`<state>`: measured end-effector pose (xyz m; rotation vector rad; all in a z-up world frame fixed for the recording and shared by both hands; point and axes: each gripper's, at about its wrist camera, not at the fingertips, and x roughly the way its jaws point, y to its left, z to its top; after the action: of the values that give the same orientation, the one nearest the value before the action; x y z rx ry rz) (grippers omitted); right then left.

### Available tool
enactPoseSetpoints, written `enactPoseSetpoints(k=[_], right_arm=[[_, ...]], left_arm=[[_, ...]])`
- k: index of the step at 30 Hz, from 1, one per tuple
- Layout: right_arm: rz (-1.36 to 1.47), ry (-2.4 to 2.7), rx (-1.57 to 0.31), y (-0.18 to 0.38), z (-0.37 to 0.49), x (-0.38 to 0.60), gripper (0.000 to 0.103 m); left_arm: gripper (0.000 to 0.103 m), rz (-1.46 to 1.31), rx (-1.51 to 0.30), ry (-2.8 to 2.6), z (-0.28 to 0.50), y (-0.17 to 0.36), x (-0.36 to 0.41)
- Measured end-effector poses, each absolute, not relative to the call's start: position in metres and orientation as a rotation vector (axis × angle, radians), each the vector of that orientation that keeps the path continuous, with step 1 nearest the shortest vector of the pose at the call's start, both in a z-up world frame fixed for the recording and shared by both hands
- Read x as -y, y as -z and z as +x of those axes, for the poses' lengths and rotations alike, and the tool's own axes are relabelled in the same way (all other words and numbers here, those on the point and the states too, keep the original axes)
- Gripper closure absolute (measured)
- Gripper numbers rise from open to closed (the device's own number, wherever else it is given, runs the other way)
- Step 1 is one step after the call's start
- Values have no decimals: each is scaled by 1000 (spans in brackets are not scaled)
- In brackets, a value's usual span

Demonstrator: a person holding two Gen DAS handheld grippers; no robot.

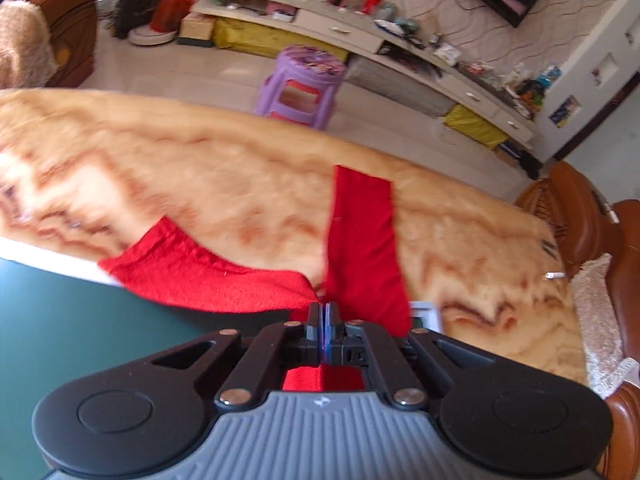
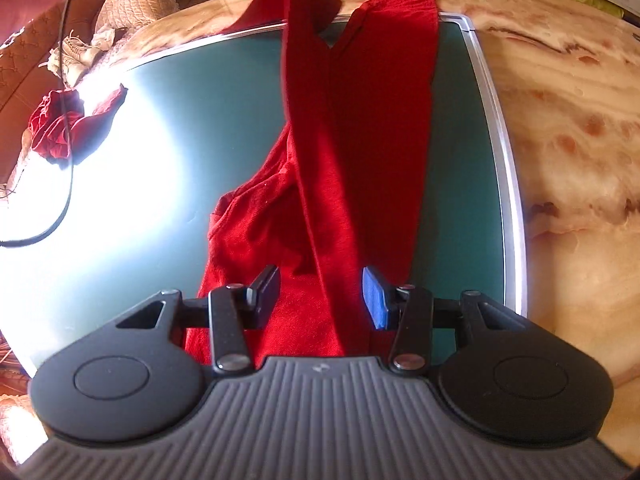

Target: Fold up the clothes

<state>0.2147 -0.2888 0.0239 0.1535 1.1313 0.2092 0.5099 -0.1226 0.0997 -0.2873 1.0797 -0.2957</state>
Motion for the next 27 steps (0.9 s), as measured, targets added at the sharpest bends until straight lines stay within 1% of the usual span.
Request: enactPoseSetpoints(k=[4,11,14,17,19,21,22,23,24,25,27], right_arm=[[137,-196,-1141,-19,212,290,50],[222,-150,-1169,-9,209,308,50],[267,-127,-1181,-4,208,319,50],[308,-114,-1183,0,208,330,50],[316,-106,-1186,1,210,336,50],[321,-104,-1186,1,213,343,50],[324,-103,-1181,0,216,346,50],[326,-102,-1176,-2,218,350,50],[329,-104,-1171,-3,222,353,50],[325,-106,-1162,-6,228,356,50],[305,-114,-1141,-10,242,361,50]], left_arm=[[103,-240,-1082,359,518,-104,163],[102,-153,-1116,380,529,-83,216],[102,-132,-1133,367,530,-69,226],[101,-159,-1128,351,534,-69,212],[99,-178,-1124,340,537,-70,202],[89,-198,-1120,329,539,-71,192],[81,-208,-1118,323,541,-72,187],[60,-217,-1116,318,542,-72,183],[42,-227,-1114,312,543,-72,178],[40,-237,-1112,307,545,-73,173],[40,-256,-1108,295,548,-74,163]])
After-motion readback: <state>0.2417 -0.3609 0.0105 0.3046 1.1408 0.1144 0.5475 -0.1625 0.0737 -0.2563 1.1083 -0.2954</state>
